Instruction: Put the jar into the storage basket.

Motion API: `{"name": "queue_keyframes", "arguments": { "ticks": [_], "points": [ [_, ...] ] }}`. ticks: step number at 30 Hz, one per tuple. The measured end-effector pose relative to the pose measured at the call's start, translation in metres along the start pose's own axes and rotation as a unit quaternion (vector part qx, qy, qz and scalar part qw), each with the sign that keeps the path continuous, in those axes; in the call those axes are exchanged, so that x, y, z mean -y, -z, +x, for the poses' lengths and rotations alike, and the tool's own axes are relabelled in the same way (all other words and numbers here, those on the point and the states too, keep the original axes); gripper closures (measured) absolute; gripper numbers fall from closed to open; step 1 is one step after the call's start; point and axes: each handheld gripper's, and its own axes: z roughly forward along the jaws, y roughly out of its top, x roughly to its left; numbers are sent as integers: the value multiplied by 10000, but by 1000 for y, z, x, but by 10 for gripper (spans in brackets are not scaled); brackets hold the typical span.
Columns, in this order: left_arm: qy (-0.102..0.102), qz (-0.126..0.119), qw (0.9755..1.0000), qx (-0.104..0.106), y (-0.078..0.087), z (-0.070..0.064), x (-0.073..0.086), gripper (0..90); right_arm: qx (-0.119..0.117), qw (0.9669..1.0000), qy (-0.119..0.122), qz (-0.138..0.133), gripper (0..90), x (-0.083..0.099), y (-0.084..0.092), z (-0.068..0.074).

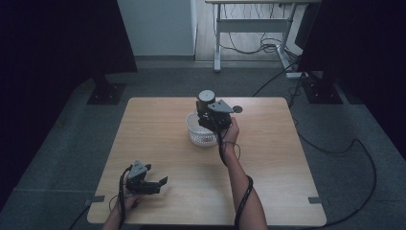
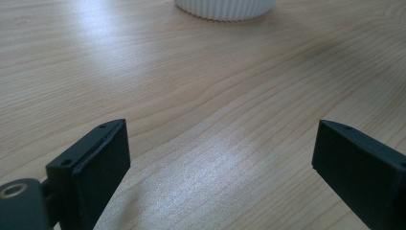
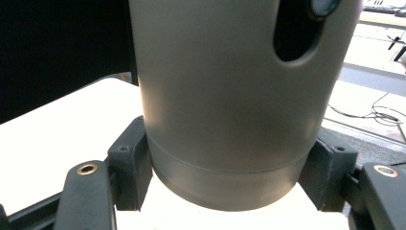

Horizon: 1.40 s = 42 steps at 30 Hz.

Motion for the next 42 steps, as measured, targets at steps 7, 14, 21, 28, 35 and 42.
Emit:
{"name": "queue_keyframes", "arguments": {
  "ticks": [7,14,21,28,35,42],
  "points": [
    [10,-3,10000,-1,0,0,0,56,7,10000,-46,42,307,12,-4,1],
    [18,-8,10000,-18,0,0,0,56,-27,9998,-97,158,307,26,-10,3],
    [22,-6,10000,-15,0,0,0,55,6,9996,-86,267,307,36,-14,4],
    [7,-1,10000,-22,0,0,0,56,29,9993,-69,355,307,44,-17,4],
    [2,-6,10000,-33,0,0,0,56,22,9988,-35,491,307,53,-21,6],
    [10,-12,10000,-33,0,0,0,55,10,9987,-107,503,306,54,-21,4]
  ]
}}
